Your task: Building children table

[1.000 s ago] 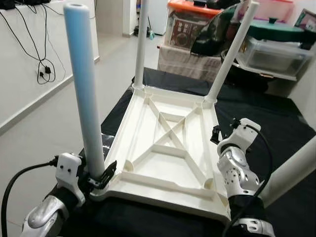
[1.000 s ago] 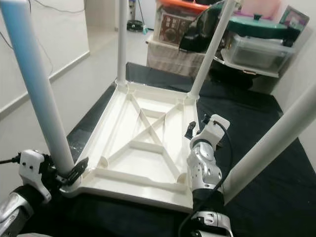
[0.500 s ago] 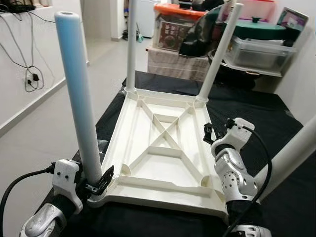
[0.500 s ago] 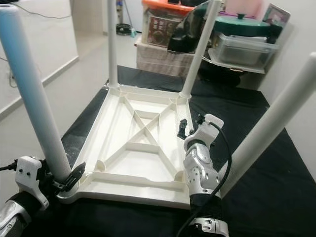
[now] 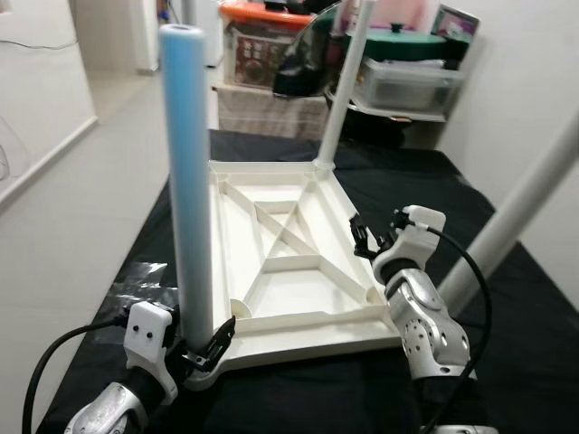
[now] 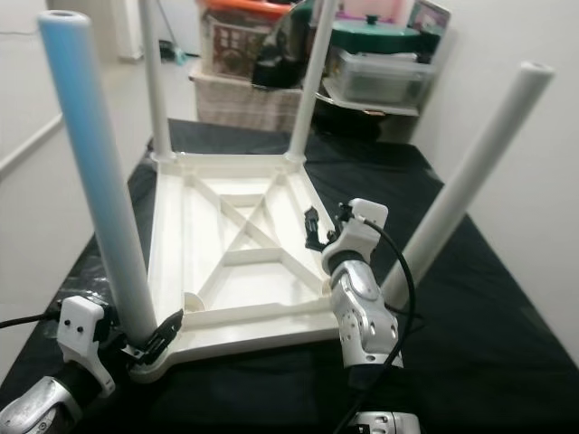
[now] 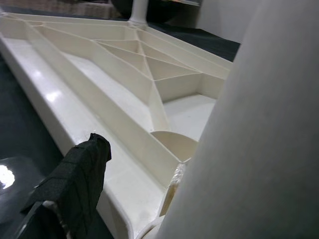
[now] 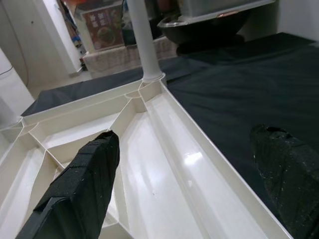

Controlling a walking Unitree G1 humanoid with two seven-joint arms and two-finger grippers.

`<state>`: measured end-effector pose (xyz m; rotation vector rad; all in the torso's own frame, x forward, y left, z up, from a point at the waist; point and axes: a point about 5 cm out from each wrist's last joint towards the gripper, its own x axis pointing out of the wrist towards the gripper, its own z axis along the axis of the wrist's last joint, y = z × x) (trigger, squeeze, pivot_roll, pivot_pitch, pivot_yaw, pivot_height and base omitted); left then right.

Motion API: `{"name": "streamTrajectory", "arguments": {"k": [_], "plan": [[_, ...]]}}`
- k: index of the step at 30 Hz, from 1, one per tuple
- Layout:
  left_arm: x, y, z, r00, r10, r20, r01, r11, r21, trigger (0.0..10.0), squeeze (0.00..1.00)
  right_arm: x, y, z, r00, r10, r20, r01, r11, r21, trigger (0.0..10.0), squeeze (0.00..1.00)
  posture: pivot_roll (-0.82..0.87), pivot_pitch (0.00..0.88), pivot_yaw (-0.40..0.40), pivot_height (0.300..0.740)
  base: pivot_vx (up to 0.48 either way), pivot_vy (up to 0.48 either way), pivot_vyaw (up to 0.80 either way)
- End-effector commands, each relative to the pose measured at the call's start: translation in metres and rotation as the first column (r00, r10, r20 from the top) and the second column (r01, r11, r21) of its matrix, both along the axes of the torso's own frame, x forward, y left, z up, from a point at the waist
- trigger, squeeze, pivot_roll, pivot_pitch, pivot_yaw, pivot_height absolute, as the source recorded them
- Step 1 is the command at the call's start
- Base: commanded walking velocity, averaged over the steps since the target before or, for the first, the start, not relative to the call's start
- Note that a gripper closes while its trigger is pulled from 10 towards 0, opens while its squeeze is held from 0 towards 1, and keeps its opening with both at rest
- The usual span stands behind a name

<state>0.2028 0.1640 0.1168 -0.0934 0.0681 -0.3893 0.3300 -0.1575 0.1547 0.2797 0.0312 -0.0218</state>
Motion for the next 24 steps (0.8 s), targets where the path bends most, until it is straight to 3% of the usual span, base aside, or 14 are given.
{"name": "streamTrajectory", "arguments": {"k": [1, 4, 8, 13, 24], "plan": [[0.001, -0.007, 0.000, 1.000, -0.016, -0.004, 0.016, 1.000, -0.010, 10.0, 0.00, -0.001, 0.005, 0.004, 0.999, 0.039, 0.023, -0.038, 0.999, -0.015, 10.0, 0.00, 0.08, 0.000, -0.131, 0.740, 0.000, 0.000, 0.00], [0.000, -0.010, 0.000, 1.000, -0.028, -0.008, 0.028, 0.999, -0.020, 10.0, 0.00, -0.004, 0.020, 0.007, 0.986, 0.158, 0.048, -0.158, 0.987, -0.019, 10.0, 0.00, 0.08, 0.000, -0.131, 0.740, 0.000, 0.000, 0.00], [0.000, -0.010, 0.000, 1.000, -0.030, -0.008, 0.030, 0.999, -0.021, 10.0, 0.00, -0.005, 0.022, 0.008, 0.983, 0.176, 0.053, -0.175, 0.984, -0.020, 10.0, 0.00, 0.08, 0.000, -0.131, 0.740, 0.000, 0.000, 0.00], [-0.001, -0.009, 0.000, 0.999, -0.030, -0.013, 0.030, 0.999, -0.017, 10.0, 0.00, -0.010, 0.038, 0.015, 0.947, 0.306, 0.098, -0.306, 0.952, -0.015, 10.0, 0.00, 0.09, 0.000, -0.131, 0.740, 0.000, 0.000, 0.00], [-0.004, -0.012, 0.000, 0.999, -0.040, -0.015, 0.040, 0.999, -0.019, 10.0, 0.00, -0.011, 0.040, 0.016, 0.937, 0.331, 0.107, -0.330, 0.943, -0.029, 10.0, 0.00, 0.09, 0.000, -0.134, 0.740, 0.000, 0.000, 0.00]]}}
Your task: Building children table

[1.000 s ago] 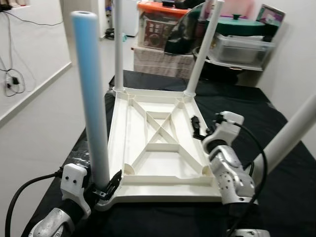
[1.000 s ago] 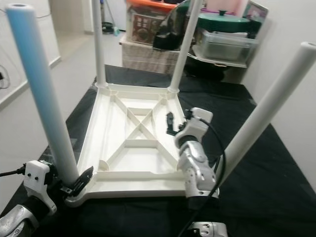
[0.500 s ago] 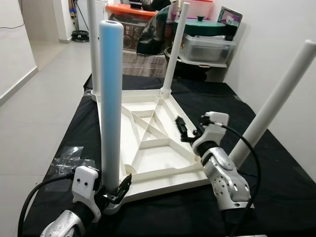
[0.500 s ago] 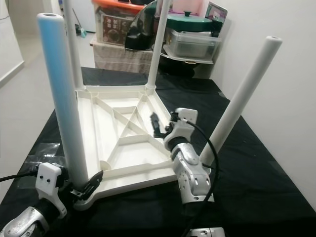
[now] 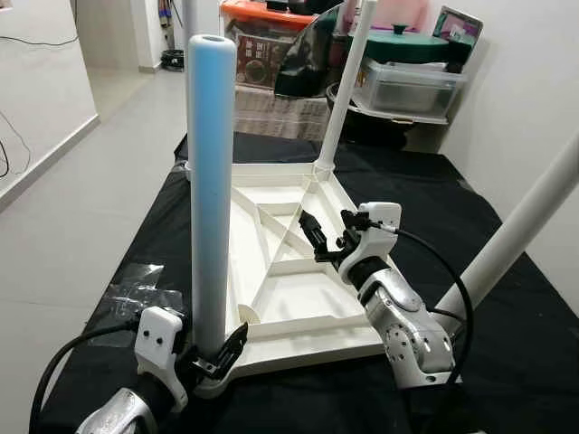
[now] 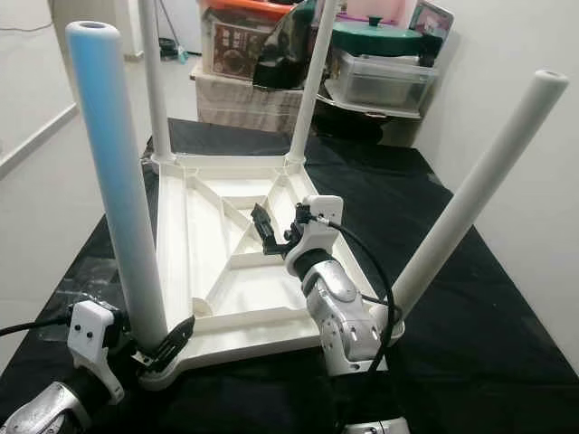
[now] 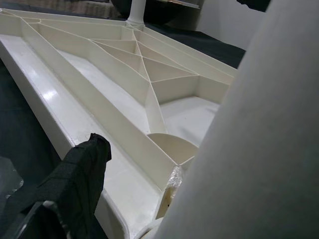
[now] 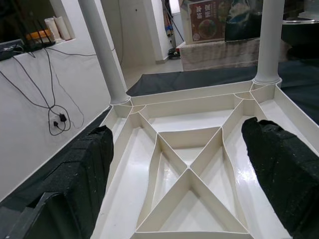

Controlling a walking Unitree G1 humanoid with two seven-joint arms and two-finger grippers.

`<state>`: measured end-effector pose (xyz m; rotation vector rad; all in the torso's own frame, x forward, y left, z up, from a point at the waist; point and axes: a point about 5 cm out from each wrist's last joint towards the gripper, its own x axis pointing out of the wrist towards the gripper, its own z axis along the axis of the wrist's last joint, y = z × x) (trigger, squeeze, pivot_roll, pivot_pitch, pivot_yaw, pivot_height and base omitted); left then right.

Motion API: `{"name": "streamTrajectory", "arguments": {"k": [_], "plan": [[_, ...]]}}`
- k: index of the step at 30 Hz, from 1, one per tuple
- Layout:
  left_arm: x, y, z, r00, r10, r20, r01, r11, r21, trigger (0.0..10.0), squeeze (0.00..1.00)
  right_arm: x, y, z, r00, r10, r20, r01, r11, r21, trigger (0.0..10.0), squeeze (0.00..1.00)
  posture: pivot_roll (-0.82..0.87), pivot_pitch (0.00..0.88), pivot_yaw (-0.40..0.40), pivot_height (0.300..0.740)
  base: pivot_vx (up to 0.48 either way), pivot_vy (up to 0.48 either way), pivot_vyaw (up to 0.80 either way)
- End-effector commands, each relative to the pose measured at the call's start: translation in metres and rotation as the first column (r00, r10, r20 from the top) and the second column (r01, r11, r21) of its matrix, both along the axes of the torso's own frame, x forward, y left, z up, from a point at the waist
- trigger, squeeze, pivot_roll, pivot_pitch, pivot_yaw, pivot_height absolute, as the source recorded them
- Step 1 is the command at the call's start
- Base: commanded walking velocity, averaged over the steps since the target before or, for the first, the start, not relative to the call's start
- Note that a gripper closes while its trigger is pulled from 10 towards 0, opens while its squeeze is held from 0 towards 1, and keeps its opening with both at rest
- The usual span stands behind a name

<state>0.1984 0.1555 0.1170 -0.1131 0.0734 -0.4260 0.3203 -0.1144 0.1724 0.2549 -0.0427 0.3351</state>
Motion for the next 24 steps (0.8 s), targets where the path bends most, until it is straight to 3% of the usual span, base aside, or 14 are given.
{"name": "streamTrajectory", "arguments": {"k": [1, 4, 10, 18, 24], "plan": [[-0.0002, -0.0042, -0.0008, 1.000, -0.006, -0.013, 0.006, 1.000, -0.001, 10.0, 0.00, -0.0014, -0.0017, -0.0009, 1.000, 0.014, -0.004, -0.014, 1.000, 0.002, 10.0, 0.00, 0.09, 0.000, -0.135, 0.740, 0.000, 0.000, 0.00], [-0.0006, -0.0043, -0.0010, 1.000, -0.007, -0.015, 0.007, 1.000, -0.002, 10.0, 0.00, -0.0017, -0.0003, -0.0002, 1.000, 0.025, 0.000, -0.025, 1.000, 0.003, 10.0, 0.00, 0.09, 0.000, -0.135, 0.740, 0.000, 0.000, 0.00], [-0.0008, -0.0046, 0.0000, 1.000, -0.007, -0.015, 0.007, 1.000, -0.006, 10.0, 0.00, -0.0054, 0.0064, 0.0029, 0.996, 0.090, 0.023, -0.090, 0.996, 0.004, 10.0, 0.00, 0.09, 0.000, -0.136, 0.740, -0.304, 0.000, 0.00], [-0.0001, -0.0043, 0.0015, 1.000, -0.001, -0.009, 0.001, 1.000, -0.010, 10.0, 0.00, -0.0053, 0.0068, 0.0025, 0.995, 0.096, 0.021, -0.096, 0.995, -0.003, 10.0, 0.00, 0.09, 0.000, -0.135, 0.740, -0.343, 0.000, 0.00], [0.0026, -0.0017, 0.0033, 1.000, 0.020, 0.004, -0.020, 1.000, -0.009, 10.0, 0.00, -0.0045, 0.0057, 0.0013, 0.996, 0.089, 0.008, -0.089, 0.996, -0.002, 10.0, 0.00, 0.09, 0.000, -0.135, 0.740, 0.000, 0.000, 0.00]]}}
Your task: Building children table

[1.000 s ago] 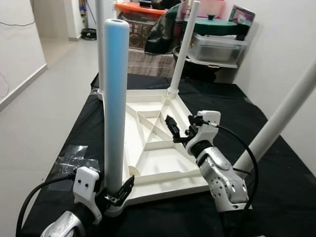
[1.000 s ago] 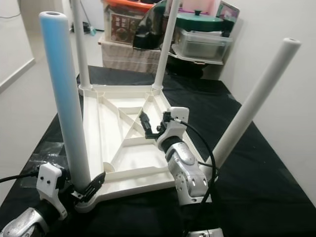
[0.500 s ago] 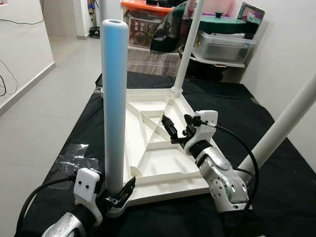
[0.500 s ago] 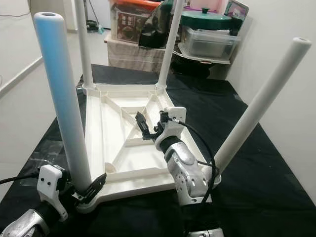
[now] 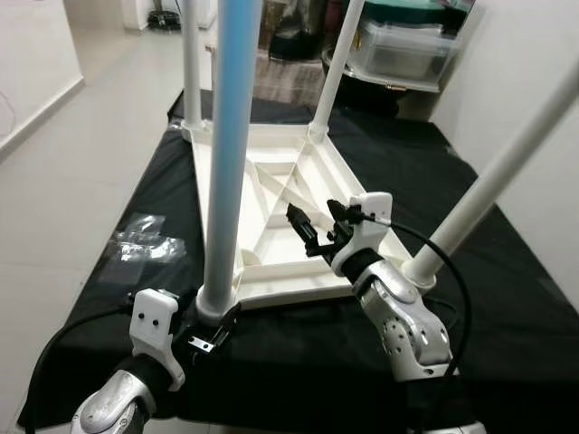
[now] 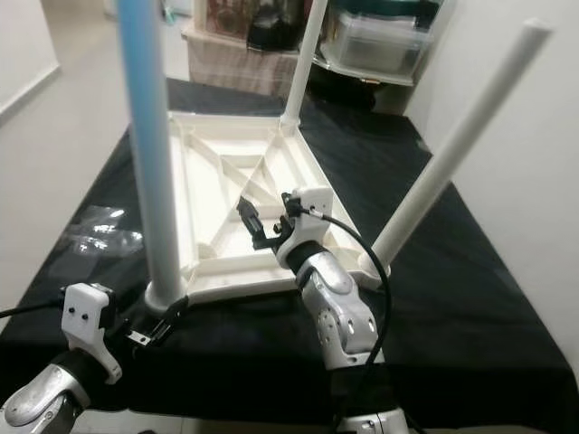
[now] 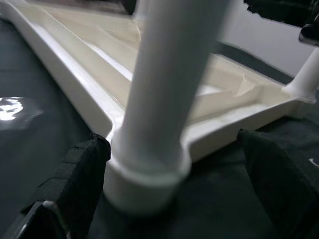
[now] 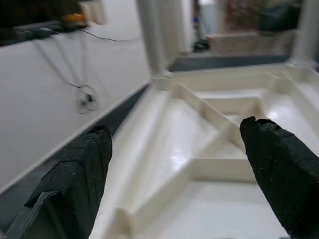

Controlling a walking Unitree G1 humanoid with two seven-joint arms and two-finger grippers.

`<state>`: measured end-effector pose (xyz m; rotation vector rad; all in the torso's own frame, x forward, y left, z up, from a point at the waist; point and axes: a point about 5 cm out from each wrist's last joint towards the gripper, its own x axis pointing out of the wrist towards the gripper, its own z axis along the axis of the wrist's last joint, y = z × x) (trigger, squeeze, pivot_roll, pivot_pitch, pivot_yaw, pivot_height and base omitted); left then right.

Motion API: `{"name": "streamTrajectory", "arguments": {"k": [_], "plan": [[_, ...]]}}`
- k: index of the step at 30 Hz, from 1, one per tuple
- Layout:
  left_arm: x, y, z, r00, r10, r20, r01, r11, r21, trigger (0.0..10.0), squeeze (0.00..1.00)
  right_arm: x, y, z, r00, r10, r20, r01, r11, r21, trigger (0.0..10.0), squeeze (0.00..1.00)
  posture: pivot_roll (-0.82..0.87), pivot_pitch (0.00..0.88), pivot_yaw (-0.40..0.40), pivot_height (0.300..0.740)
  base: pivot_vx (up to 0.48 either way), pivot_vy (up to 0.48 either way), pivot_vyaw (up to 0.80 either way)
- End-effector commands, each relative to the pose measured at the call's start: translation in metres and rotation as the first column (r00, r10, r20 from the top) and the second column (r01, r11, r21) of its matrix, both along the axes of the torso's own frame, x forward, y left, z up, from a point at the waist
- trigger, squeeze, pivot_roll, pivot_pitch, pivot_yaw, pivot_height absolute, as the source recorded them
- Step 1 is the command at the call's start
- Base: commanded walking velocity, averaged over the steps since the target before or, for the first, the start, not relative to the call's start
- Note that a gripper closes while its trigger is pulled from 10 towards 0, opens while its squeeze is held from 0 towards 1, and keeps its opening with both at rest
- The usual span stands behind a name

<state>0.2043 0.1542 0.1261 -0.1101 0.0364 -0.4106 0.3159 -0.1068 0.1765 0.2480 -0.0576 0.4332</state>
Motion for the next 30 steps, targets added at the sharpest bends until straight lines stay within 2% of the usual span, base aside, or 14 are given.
{"name": "streamTrajectory", "arguments": {"k": [1, 9, 16, 17, 18, 20, 21, 22, 23, 24, 30], "plan": [[-0.003, 0.000, -0.006, 0.999, 0.002, -0.032, -0.002, 1.000, -0.005, 10.0, 0.00, 0.000, -0.002, -0.003, 1.000, -0.006, -0.020, 0.006, 1.000, 0.002, 10.0, 0.00, 0.09, 0.000, -0.135, 0.740, 0.000, 0.000, 0.00], [-0.001, 0.000, -0.008, 0.999, 0.004, -0.041, -0.004, 1.000, 0.011, 10.0, 0.00, -0.001, 0.001, -0.004, 1.000, 0.014, -0.026, -0.014, 1.000, -0.013, 10.0, 0.00, 0.09, 0.000, -0.129, 0.740, 0.000, 0.000, 0.00], [-0.001, 0.000, -0.017, 0.997, 0.018, -0.081, -0.014, 0.998, 0.054, 10.0, 0.00, 0.005, -0.010, -0.017, 0.990, -0.096, -0.101, 0.089, 0.993, -0.072, 10.0, 0.00, 0.09, 0.000, -0.129, 0.740, 0.000, 0.000, 0.00], [0.000, 0.000, -0.018, 0.996, 0.033, -0.086, -0.028, 0.998, 0.062, 10.0, 0.00, 0.009, -0.017, -0.023, 0.976, -0.164, -0.143, 0.152, 0.984, -0.089, 10.0, 0.00, 0.09, 0.000, -0.130, 0.740, 0.000, 0.000, 0.00], [0.001, 0.002, -0.020, 0.995, 0.052, -0.090, -0.046, 0.996, 0.072, 10.0, 0.00, 0.014, -0.029, -0.031, 0.942, -0.276, -0.193, 0.255, 0.958, -0.129, 10.0, 0.00, 0.09, 0.000, -0.130, 0.740, 0.000, 0.000, 0.00], [0.001, 0.002, -0.020, 0.995, 0.052, -0.090, -0.046, 0.996, 0.072, 10.0, 0.00, 0.014, -0.029, -0.031, 0.942, -0.276, -0.193, 0.255, 0.958, -0.129, 10.0, 0.00, 0.09, 0.000, -0.130, 0.740, 0.000, 0.000, 0.00], [0.002, 0.002, -0.022, 0.993, 0.066, -0.094, -0.059, 0.995, 0.082, 10.0, 0.00, 0.019, -0.045, -0.039, 0.883, -0.400, -0.243, 0.369, 0.915, -0.166, 10.0, 0.00, 0.09, 0.000, -0.135, 0.740, 0.000, 0.000, 0.00], [0.002, 0.003, -0.023, 0.992, 0.076, -0.096, -0.068, 0.994, 0.088, 10.0, 0.00, 0.022, -0.058, -0.043, 0.834, -0.480, -0.272, 0.446, 0.877, -0.181, 10.0, 0.00, 0.10, 0.000, -0.137, 0.740, 0.000, 0.000, 0.00], [0.002, 0.003, -0.023, 0.992, 0.076, -0.096, -0.068, 0.994, 0.088, 10.0, 0.00, 0.022, -0.058, -0.043, 0.834, -0.480, -0.272, 0.446, 0.877, -0.181, 10.0, 0.00, 0.10, 0.000, -0.137, 0.740, 0.000, 0.000, 0.00], [0.002, 0.004, -0.023, 0.992, 0.081, -0.098, -0.072, 0.993, 0.090, 10.0, 0.00, 0.024, -0.065, -0.044, 0.805, -0.521, -0.285, 0.486, 0.854, -0.186, 10.0, 0.00, 0.10, 0.000, -0.137, 0.740, 0.000, 0.000, 0.00], [0.001, 0.004, -0.024, 0.991, 0.086, -0.100, -0.076, 0.993, 0.094, 10.0, 0.00, 0.024, -0.072, -0.045, 0.792, -0.540, -0.283, 0.498, 0.841, -0.211, 10.0, 0.00, 0.09, 0.000, -0.139, 0.740, 0.000, 0.000, 0.00]]}}
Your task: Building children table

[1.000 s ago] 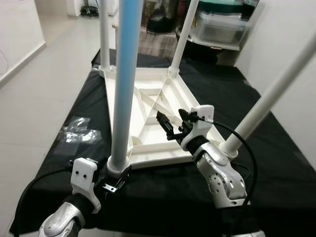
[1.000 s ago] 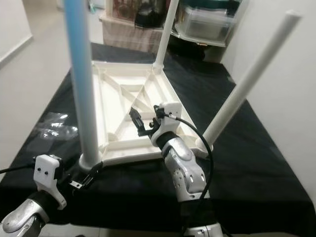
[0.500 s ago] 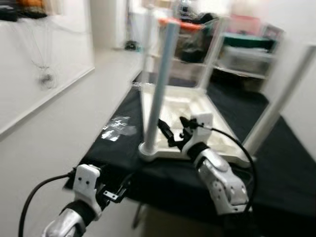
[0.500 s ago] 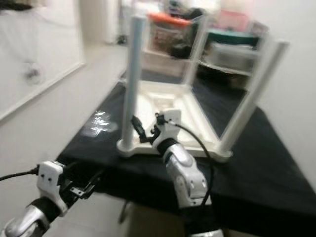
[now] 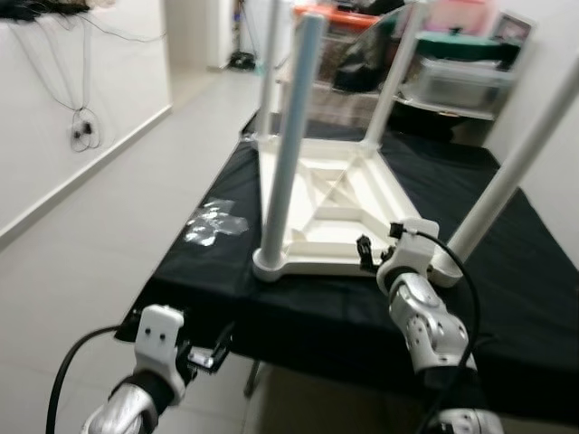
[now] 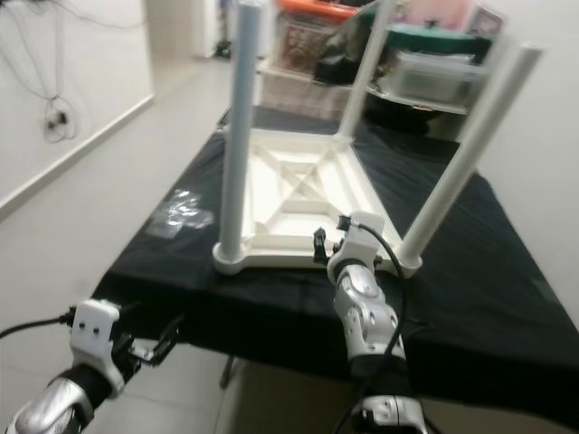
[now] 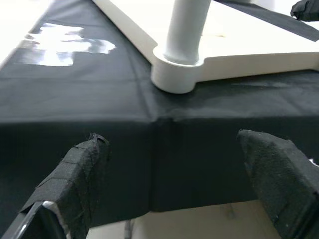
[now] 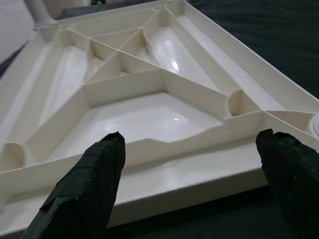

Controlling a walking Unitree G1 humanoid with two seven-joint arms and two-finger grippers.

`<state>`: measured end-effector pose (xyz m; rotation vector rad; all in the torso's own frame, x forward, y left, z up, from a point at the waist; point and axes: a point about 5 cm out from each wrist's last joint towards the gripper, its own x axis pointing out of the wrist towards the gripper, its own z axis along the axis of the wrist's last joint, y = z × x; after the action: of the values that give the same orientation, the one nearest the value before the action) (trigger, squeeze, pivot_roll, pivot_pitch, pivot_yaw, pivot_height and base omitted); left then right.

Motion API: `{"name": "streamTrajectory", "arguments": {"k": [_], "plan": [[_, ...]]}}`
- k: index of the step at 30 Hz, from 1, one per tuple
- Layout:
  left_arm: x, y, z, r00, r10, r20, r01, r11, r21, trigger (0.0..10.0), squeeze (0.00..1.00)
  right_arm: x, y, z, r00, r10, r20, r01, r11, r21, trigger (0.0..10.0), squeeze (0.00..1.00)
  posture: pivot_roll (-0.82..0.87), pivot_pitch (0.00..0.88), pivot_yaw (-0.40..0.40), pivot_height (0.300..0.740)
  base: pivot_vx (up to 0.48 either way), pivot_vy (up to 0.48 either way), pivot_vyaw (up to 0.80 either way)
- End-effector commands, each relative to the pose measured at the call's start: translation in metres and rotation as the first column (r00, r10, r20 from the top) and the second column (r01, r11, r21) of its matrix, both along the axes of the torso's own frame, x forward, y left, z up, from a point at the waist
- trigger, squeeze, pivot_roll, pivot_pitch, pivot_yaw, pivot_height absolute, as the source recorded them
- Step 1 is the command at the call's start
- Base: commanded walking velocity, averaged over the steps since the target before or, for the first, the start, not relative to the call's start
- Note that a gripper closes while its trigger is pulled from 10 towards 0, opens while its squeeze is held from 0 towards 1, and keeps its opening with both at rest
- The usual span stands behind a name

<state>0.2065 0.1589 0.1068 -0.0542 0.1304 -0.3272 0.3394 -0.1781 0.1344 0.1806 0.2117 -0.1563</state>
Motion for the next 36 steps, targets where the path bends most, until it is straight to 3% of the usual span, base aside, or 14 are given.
{"name": "streamTrajectory", "arguments": {"k": [1, 7, 12, 14, 16, 17, 18, 19, 21, 22, 26, 29, 33, 36], "plan": [[0.000, -0.001, -0.005, 1.000, 0.004, -0.019, -0.004, 1.000, 0.013, 10.0, 0.00, -0.001, -0.003, -0.004, 0.999, -0.013, -0.032, 0.012, 1.000, -0.021, 10.0, 0.00, 0.09, 0.000, -0.139, 0.740, 0.000, 0.000, 0.00], [0.000, -0.002, -0.005, 1.000, 0.004, -0.015, -0.004, 1.000, 0.010, 10.0, 0.00, -0.001, -0.003, -0.004, 0.999, -0.034, -0.040, 0.034, 0.999, -0.012, 10.0, 0.00, 0.09, 0.000, -0.139, 0.740, 0.000, 0.000, 0.00], [0.002, -0.002, -0.005, 1.000, 0.004, -0.013, -0.004, 1.000, 0.012, 10.0, 0.00, 0.011, 0.030, 0.011, 1.000, 0.019, 0.006, -0.020, 1.000, 0.008, 10.0, 0.00, 0.09, 0.000, -0.132, 0.740, 0.000, 0.000, 0.00], [0.004, -0.003, -0.004, 1.000, 0.004, -0.010, -0.004, 1.000, 0.016, 10.0, 0.00, 0.012, 0.115, 0.051, 0.920, 0.359, 0.158, -0.367, 0.930, 0.023, 10.0, 0.00, 0.10, 0.000, -0.140, 0.740, 0.000, 0.000, 0.00], [0.004, -0.003, -0.004, 1.000, 0.004, -0.010, -0.004, 1.000, 0.016, 10.0, 0.00, 0.012, 0.115, 0.051, 0.920, 0.359, 0.158, -0.367, 0.930, 0.023, 10.0, 0.00, 0.10, 0.000, -0.140, 0.740, 0.000, 0.000, 0.00], [0.004, -0.002, -0.004, 1.000, 0.004, -0.008, -0.004, 1.000, 0.017, 10.0, 0.00, 0.001, 0.151, 0.066, 0.823, 0.525, 0.215, -0.537, 0.843, -0.004, 10.0, 0.00, 0.10, 0.000, -0.140, 0.740, 0.000, 0.000, 0.00], [0.004, -0.002, -0.004, 1.000, 0.004, -0.008, -0.004, 1.000, 0.017, 10.0, 0.00, 0.001, 0.151, 0.066, 0.823, 0.525, 0.215, -0.537, 0.843, -0.004, 10.0, 0.00, 0.10, 0.000, -0.140, 0.740, 0.000, 0.000, 0.00], [0.004, -0.002, -0.004, 1.000, 0.007, -0.008, -0.007, 1.000, 0.019, 10.0, 0.00, -0.013, 0.177, 0.075, 0.716, 0.653, 0.245, -0.667, 0.744, -0.034, 10.0, 0.00, 0.10, 0.000, -0.146, 0.740, 0.000, 0.000, 0.00], [0.004, -0.002, -0.004, 1.000, 0.007, -0.008, -0.007, 1.000, 0.019, 10.0, 0.00, -0.013, 0.177, 0.075, 0.716, 0.653, 0.245, -0.667, 0.744, -0.034, 10.0, 0.00, 0.10, 0.000, -0.146, 0.740, 0.000, 0.000, 0.00], [0.004, -0.001, -0.004, 1.000, 0.012, -0.009, -0.012, 1.000, 0.020, 10.0, 0.00, -0.025, 0.190, 0.074, 0.649, 0.721, 0.243, -0.734, 0.677, -0.049, 10.0, 0.00, 0.10, 0.000, -0.149, 0.740, 0.000, 0.000, 0.00], [0.002, -0.003, -0.006, 1.000, 0.022, -0.013, -0.022, 1.000, 0.013, 10.0, 0.00, -0.033, 0.190, 0.060, 0.627, 0.755, 0.194, -0.762, 0.646, -0.049, 10.0, 0.00, 0.10, 0.000, -0.151, 0.740, 0.000, 0.000, 0.00], [0.001, -0.005, -0.008, 1.000, 0.016, -0.022, -0.016, 1.000, 0.014, 10.0, 0.00, -0.020, 0.167, 0.046, 0.692, 0.709, 0.133, -0.706, 0.704, -0.077, 10.0, 0.00, 0.09, 0.000, -0.144, 0.740, 0.000, 0.000, 0.00], [0.001, -0.005, -0.009, 1.000, 0.014, -0.023, -0.014, 1.000, 0.014, 10.0, 0.00, -0.017, 0.160, 0.044, 0.710, 0.694, 0.122, -0.689, 0.720, -0.086, 10.0, 0.00, 0.09, 0.000, -0.144, 0.740, 0.000, 0.000, 0.00], [0.004, -0.002, -0.007, 0.999, 0.028, -0.016, -0.028, 0.999, 0.020, 10.0, 0.00, -0.003, 0.109, 0.044, 0.798, 0.583, 0.152, -0.558, 0.811, -0.176, 10.0, 0.00, 0.08, 0.000, -0.133, 0.740, 0.000, 0.000, 0.00]]}}
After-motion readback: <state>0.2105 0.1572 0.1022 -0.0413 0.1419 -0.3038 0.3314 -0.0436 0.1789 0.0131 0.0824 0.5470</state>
